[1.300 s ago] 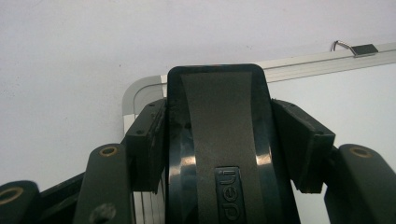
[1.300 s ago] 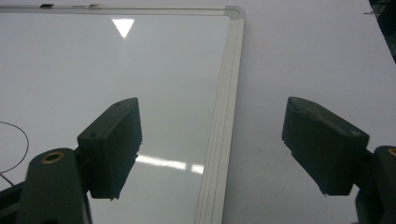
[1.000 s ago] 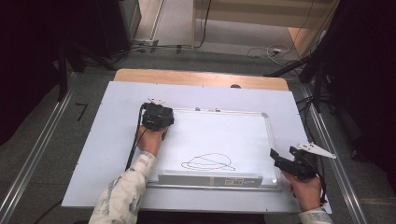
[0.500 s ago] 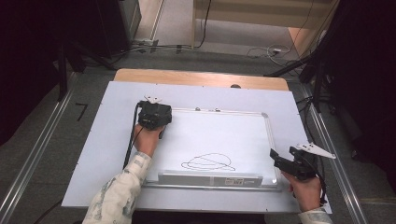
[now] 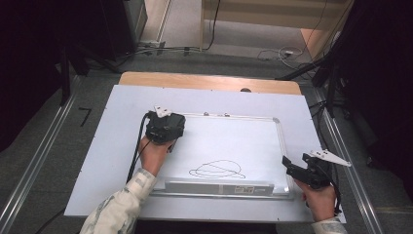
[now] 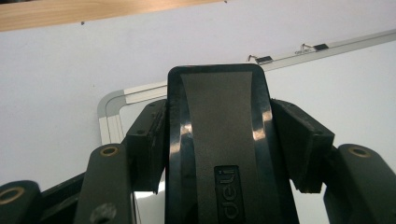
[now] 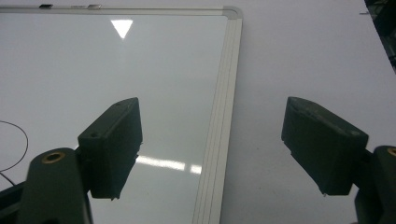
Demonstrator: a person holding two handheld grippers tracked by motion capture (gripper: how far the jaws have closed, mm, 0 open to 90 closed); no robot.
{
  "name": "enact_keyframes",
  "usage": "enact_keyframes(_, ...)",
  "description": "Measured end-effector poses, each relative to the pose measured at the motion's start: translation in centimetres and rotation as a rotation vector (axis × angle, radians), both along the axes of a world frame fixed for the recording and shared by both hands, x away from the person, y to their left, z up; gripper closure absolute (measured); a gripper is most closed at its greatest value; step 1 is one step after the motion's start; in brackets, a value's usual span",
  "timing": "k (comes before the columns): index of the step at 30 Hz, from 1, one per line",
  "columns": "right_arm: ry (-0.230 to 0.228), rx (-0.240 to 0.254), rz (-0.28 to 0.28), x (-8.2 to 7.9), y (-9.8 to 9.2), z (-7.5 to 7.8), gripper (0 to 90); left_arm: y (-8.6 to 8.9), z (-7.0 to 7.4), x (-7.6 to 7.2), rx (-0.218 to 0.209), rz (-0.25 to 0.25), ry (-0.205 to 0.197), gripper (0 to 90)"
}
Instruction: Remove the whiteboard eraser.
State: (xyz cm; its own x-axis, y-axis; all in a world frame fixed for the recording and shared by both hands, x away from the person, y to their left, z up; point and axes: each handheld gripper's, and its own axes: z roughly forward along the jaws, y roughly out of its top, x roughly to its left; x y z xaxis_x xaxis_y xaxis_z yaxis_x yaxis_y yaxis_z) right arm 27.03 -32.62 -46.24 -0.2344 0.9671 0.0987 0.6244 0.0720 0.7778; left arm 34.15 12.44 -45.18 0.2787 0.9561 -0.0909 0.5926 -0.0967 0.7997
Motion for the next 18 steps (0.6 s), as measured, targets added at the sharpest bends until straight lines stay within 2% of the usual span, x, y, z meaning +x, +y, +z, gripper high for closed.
enact_keyframes(10,0.001,-0.002,0.002,0.0,0.1,0.0,19.0,0.5,-0.5,-1.4,-0.014,0.012,0.006,40.1)
enact_keyframes(18,-0.002,-0.001,0.002,-0.1,0.0,0.0,19.0,0.1,-0.4,-2.1,-0.024,0.004,0.004,40.1)
